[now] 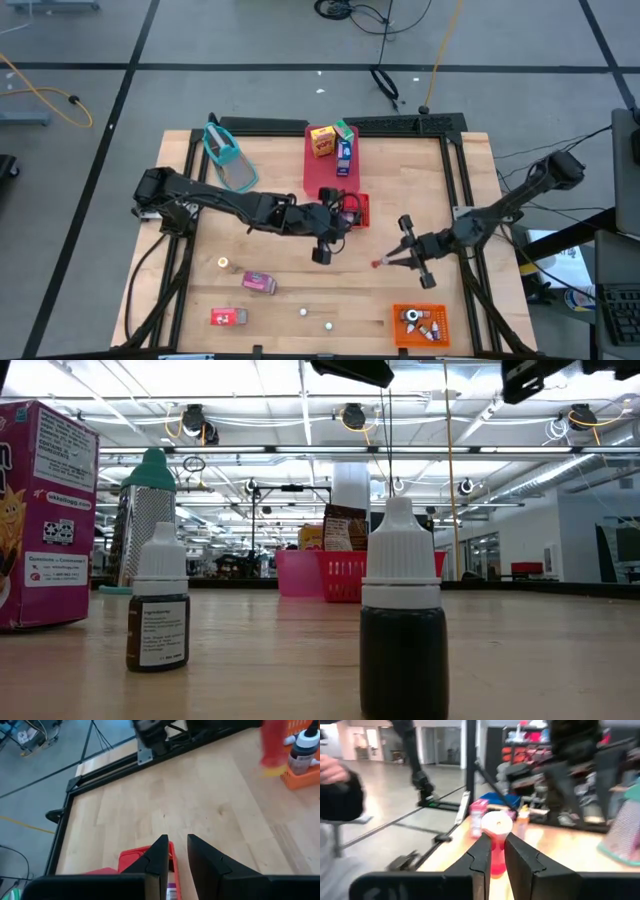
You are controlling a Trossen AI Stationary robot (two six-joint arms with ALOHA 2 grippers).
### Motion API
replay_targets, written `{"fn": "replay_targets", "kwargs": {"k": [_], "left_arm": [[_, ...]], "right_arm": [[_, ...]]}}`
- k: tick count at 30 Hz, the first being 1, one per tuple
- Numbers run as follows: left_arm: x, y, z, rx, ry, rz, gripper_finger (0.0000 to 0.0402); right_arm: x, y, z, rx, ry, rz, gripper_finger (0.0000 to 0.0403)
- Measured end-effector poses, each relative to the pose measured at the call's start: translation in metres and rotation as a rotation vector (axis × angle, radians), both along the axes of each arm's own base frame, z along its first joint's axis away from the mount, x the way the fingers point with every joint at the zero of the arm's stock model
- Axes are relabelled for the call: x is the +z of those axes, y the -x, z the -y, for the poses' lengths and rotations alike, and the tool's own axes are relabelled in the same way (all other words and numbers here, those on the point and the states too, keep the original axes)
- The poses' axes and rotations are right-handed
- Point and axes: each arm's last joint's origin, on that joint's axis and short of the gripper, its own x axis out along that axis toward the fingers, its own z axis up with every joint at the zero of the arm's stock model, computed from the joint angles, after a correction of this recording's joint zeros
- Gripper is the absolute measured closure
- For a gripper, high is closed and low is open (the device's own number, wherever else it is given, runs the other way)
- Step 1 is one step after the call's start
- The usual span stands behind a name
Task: Pick & Place Kitchen Items
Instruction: Put the orange food coloring bottle into the orange bin
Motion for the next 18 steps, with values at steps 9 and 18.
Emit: {"fn": "replay_targets", "kwargs": {"k": [9,18], "left_arm": [[0.0,0.0,0.0,0.005,0.013,0.002,0.033],[0.0,0.0,0.0,0.019,0.036,0.006,0.033]], "right_arm": [[-0.004,0.024,-0.023,0.267,-0.051,-0.118,0.0371],[-0.014,0.045,-0.039,0.392,-0.16,-0.331,0.037]]}}
